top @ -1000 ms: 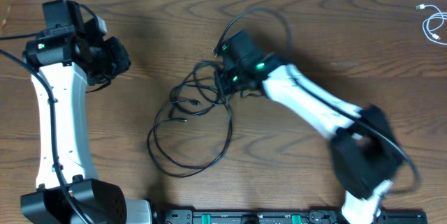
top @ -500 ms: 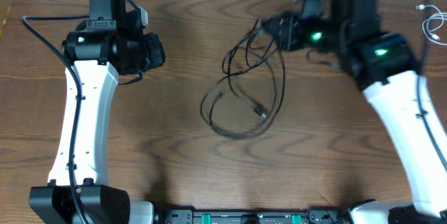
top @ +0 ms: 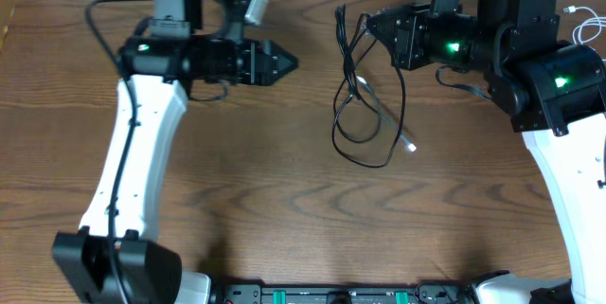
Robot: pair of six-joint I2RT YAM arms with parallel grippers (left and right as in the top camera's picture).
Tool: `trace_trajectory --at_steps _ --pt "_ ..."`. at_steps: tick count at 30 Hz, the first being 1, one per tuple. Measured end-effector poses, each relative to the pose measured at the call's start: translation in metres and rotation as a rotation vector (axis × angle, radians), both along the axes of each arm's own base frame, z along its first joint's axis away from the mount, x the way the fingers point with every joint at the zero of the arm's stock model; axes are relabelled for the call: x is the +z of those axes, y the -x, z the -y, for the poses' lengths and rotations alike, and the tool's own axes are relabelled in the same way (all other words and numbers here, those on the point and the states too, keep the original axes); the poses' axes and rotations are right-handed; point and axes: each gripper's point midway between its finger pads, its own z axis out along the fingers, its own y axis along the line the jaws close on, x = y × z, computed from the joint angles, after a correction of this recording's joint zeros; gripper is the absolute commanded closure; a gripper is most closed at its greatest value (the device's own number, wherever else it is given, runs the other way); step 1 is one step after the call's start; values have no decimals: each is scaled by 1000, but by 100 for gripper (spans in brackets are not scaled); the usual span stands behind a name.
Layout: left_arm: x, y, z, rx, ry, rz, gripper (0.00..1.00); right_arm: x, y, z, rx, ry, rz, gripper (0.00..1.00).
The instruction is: Untangle cables
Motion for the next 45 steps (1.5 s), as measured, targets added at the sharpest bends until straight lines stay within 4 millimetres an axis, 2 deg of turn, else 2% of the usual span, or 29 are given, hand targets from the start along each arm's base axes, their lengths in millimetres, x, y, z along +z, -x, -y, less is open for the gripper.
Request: trace_trajectory --at_steps 2,3,6,8,14,16,18,19,20,22,23,24,26,29,32,33,34,35,37,39,42,45 --pt "-5 -3 16 -46 17 11 30 0 2 -1 14 0 0 99" --pt "-6 -11 27 -63 34 39 23 -2 3 -1 19 3 -7 99" --pt "-9 -33 48 -57 92 63 14 -8 8 -1 32 19 -27 99" --pt "-9 -42 53 -26 123 48 4 -10 9 0 38 27 -31 99" --pt "12 -59 58 39 208 60 3 -11 10 0 43 32 -31 99" --pt "9 -59 66 57 192 55 3 -12 11 0 44 34 -36 99" --pt "-1 -58 79 71 155 40 3 -14 13 0 46 39 -46 99" --pt "-9 -58 86 72 141 28 5 -15 13 1 46 42 -52 99" --pt "-19 -58 94 69 125 13 12 -16 14 1 49 46 -55 99" --pt "-54 -61 107 71 85 -47 63 -17 15 1 51 51 -55 99" --pt "-69 -63 109 75 69 -78 72 -18 15 1 52 52 -56 99" --pt "-81 -64 109 84 52 -101 77 -18 15 1 52 53 -57 99" --pt "-104 -67 101 120 0 -147 86 -19 14 3 44 60 -55 99" --pt "-119 -73 81 198 -67 -178 88 -22 10 9 14 78 -58 99" --pt "-130 -83 45 299 -130 -204 88 -22 -5 39 -80 93 -52 99" --pt "-133 -86 32 330 -147 -216 89 -19 -11 55 -128 94 -46 99" --pt "-136 -89 15 370 -162 -231 90 -13 -17 82 -205 96 -29 99" --pt "-138 -91 5 392 -170 -237 91 -10 -17 90 -225 95 -22 99" --pt "-141 -96 -17 437 -186 -250 93 14 -6 130 -336 93 45 99" --pt "-143 -98 -32 462 -198 -253 93 34 12 147 -392 91 104 99" --pt "-143 -100 -40 455 -211 -235 93 63 44 157 -434 89 196 99" --pt "-142 -100 -40 432 -223 -213 92 78 60 158 -439 92 257 99"
